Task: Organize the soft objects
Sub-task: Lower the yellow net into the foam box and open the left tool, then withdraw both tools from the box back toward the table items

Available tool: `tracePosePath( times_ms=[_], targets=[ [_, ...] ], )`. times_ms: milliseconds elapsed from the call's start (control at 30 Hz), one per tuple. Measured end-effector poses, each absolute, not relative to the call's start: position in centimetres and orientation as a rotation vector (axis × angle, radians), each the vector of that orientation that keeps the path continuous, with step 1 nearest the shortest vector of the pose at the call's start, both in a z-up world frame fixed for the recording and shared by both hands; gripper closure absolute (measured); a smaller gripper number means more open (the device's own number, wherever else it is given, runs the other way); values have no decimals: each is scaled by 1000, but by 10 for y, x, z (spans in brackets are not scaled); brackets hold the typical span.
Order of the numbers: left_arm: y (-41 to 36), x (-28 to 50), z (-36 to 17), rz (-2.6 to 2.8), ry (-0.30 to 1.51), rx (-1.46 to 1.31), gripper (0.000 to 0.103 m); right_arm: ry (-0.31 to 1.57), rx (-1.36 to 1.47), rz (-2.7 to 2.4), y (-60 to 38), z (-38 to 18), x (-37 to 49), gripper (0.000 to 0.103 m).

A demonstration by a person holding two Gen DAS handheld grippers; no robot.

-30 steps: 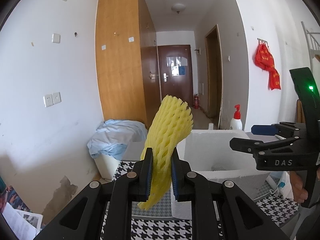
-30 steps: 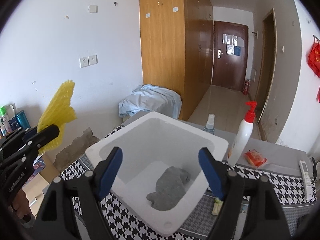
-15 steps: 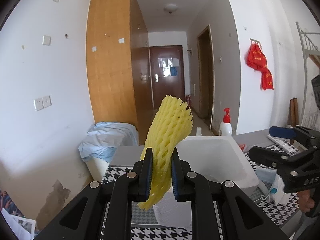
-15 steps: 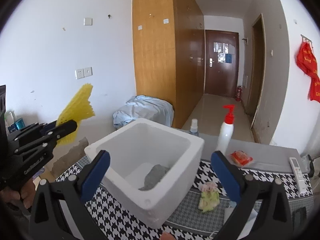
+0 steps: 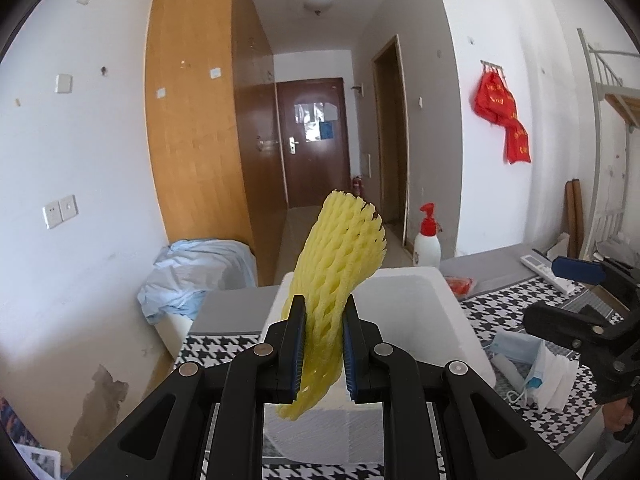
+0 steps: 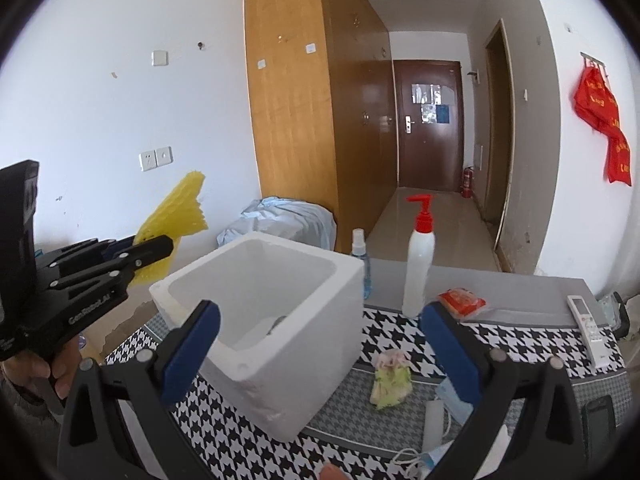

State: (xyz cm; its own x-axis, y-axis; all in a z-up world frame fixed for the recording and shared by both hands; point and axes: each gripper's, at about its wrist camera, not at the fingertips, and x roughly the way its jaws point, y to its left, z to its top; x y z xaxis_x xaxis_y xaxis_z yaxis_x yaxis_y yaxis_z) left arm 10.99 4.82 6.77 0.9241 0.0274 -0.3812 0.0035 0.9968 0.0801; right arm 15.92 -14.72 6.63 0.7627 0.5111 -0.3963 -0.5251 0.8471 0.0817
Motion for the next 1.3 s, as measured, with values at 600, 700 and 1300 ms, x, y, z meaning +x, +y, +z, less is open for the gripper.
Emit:
tracePosePath(
  times_ms=[600, 700, 1300],
  targets=[
    [27, 137, 63, -43, 450, 69, 85, 428, -16, 503, -184, 56, 155, 1],
    [26, 142, 60, -31, 468, 65, 82, 433, -13, 498, -187, 54, 154, 1],
    [21, 129, 60, -10, 406, 44, 4, 419, -5, 472, -202, 51, 146, 1]
  ],
)
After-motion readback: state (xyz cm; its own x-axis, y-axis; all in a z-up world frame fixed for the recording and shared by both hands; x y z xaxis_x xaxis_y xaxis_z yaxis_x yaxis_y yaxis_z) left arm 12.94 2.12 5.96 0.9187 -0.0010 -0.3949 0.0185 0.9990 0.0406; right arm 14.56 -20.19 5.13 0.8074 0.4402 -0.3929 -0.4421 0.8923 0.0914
